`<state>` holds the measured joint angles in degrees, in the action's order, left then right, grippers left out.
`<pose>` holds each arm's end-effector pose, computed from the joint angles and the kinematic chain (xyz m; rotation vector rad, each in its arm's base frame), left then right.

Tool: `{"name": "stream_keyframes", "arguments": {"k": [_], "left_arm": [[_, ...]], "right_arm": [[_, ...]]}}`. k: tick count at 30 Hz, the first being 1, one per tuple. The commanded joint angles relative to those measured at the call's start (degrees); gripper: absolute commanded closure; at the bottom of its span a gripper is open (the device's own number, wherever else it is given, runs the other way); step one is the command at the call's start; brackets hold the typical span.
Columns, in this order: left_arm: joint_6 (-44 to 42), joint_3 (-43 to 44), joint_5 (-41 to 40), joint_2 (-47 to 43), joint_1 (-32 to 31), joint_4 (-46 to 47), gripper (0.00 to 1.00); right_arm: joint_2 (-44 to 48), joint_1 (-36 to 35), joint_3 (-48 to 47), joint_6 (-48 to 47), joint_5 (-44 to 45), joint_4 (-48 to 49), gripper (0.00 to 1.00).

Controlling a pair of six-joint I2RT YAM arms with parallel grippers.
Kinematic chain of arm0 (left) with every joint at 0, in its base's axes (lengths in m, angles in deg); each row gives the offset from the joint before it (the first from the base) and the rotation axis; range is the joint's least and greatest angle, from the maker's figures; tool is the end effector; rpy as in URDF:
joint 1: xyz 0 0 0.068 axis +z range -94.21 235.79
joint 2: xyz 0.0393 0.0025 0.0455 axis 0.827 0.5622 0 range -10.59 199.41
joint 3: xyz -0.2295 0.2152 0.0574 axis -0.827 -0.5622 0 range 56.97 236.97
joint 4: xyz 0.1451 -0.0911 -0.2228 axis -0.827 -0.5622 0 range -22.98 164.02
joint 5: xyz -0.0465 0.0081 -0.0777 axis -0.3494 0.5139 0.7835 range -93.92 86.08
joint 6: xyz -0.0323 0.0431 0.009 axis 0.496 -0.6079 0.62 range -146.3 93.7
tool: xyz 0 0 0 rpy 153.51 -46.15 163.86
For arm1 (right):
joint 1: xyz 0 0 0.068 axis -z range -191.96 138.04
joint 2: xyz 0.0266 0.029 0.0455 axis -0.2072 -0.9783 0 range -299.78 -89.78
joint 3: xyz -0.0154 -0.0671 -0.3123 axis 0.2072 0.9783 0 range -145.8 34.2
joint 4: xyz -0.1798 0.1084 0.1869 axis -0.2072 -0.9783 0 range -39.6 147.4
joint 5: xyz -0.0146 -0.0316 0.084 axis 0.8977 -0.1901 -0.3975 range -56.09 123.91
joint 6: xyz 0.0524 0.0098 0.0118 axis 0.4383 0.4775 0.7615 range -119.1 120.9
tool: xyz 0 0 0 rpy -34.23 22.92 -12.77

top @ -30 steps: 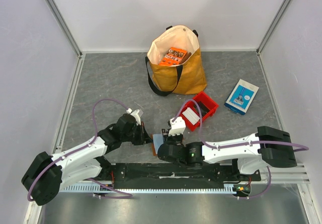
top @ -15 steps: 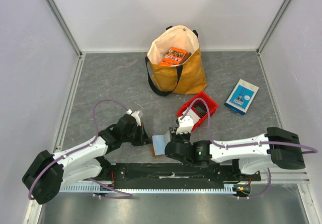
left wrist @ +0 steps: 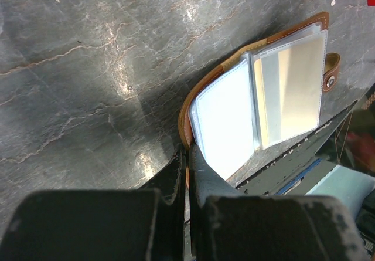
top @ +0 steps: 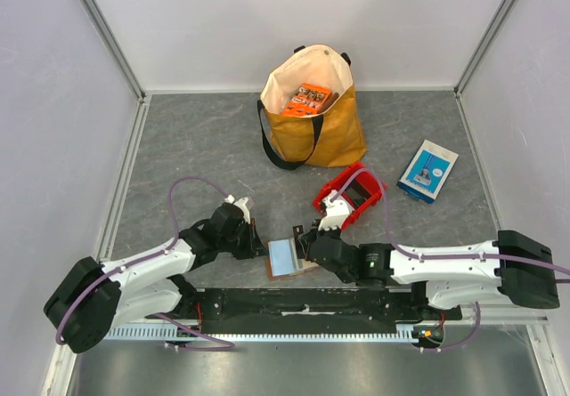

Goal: Put the credit cards into the card holder
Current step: Insert the credit card into the card holder.

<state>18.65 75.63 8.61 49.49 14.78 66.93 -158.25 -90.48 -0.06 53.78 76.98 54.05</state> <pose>0.1276 -0.1215 0.1711 0.0188 2.6175 -0.8856 0.0721 0.2291 0.2427 -0.0663 2.0830 0.5860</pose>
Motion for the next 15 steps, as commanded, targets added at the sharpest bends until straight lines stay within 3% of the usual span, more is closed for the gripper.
{"name": "stream_keyframes", "arguments": {"k": [1,7,15], "left_arm": [[-0.92,0.15,-1.46,0.48,-0.21,1.12,0.98],[-0.92,0.42,-1.81,1.19,-0.21,0.85,0.98],[-0.56,0.42,-2.16,2.06,-0.21,1.38,0.98]], "right_arm": [[-1.14,2.84,0.60,-2.87,-11.32,9.94,1.00],[-3.08,6.97,5.69,0.37,-19.59,17.05,1.00],[-3.95,8.38,12.72,1.96,-23.11,25.75,1.00]]}}
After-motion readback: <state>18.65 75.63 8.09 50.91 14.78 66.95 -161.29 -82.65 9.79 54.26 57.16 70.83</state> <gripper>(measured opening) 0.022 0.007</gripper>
